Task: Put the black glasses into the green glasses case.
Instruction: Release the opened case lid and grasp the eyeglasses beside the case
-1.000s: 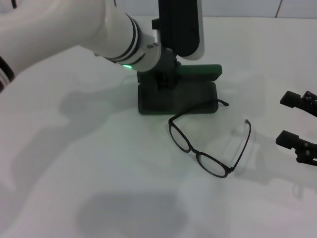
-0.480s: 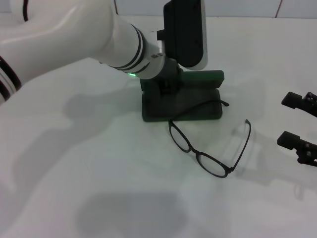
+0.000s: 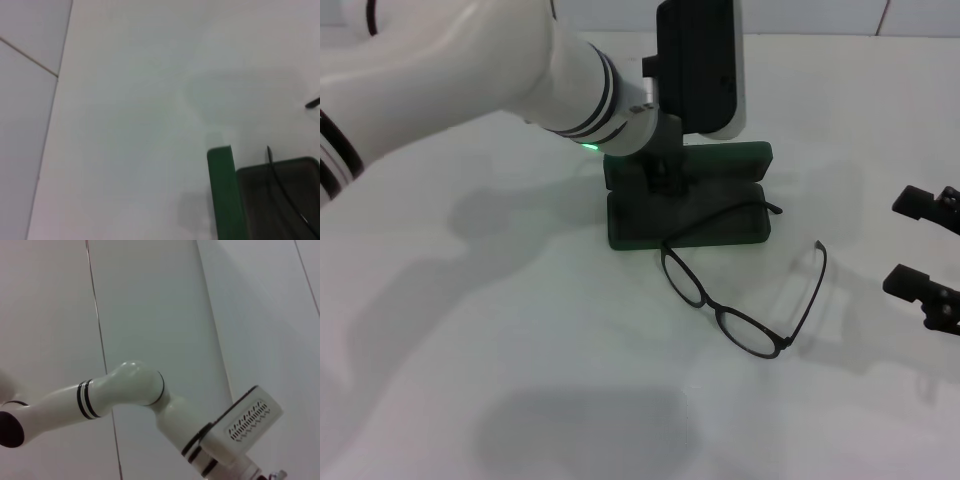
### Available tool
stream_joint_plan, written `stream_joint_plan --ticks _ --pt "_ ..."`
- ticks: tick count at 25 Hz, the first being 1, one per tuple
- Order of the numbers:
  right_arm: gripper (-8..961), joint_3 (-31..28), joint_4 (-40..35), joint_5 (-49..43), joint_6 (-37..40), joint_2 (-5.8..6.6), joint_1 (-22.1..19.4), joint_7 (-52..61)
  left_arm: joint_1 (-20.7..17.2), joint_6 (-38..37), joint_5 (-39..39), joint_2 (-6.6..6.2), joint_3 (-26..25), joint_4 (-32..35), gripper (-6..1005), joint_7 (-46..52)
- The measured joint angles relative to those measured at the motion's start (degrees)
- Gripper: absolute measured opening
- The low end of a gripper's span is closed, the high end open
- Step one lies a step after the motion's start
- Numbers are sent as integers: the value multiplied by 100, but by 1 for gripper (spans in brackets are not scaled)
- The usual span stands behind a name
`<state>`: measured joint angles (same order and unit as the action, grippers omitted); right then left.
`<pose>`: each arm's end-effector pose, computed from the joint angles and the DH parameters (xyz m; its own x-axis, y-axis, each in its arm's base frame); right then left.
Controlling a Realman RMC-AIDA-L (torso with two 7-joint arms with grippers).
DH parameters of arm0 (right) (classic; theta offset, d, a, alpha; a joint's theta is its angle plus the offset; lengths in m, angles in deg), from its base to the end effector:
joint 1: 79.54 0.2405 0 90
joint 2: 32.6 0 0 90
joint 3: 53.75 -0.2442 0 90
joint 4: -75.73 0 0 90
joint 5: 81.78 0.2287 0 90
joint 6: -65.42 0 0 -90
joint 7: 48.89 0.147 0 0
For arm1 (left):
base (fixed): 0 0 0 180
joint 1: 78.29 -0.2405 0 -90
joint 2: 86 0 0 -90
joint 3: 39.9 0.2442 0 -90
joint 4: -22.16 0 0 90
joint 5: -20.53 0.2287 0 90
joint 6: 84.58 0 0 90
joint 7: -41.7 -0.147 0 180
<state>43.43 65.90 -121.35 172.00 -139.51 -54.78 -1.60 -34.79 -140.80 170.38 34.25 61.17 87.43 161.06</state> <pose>0.2748 0.2661 0.0195 0.5503 -0.0631 -0.8326 -0.2801 -0.9533 -0.1128 -0.1033 0.4035 -0.0878 0.9023 -0.1375 -0.4087 -0.3019 -0.8782 -0.3710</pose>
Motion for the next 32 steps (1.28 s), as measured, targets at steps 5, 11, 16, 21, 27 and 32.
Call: stream_joint_plan --ticks 5,11,16,21,27,32 --pt "838 1 22 5 -256 101 55 180 -124 -216 -108 -11 -139 525 534 66" --pt "838 25 -272 -505 -1010 393 497 1595 -803 -420 -925 -28 -735 1858 578 117" --pt "827 2 -1214 -1737 -1640 595 1053 3399 -1693 -597 -2647 -39 -1385 2573 547 21" --pt "812 -212 -2393 -3513 -2210 574 1585 5424 -2674 -777 -4791 -44 -2034 2557 271 -896" --pt "783 -1038 -3505 -6316 -2142 62 2074 7379 -3094 -1425 -6076 -46 -2606 1906 180 -1751" --pt "721 -1697 -3723 -8407 -1819 -686 2886 8184 -3257 -2393 -6551 -51 -3200 1070 181 -2352"
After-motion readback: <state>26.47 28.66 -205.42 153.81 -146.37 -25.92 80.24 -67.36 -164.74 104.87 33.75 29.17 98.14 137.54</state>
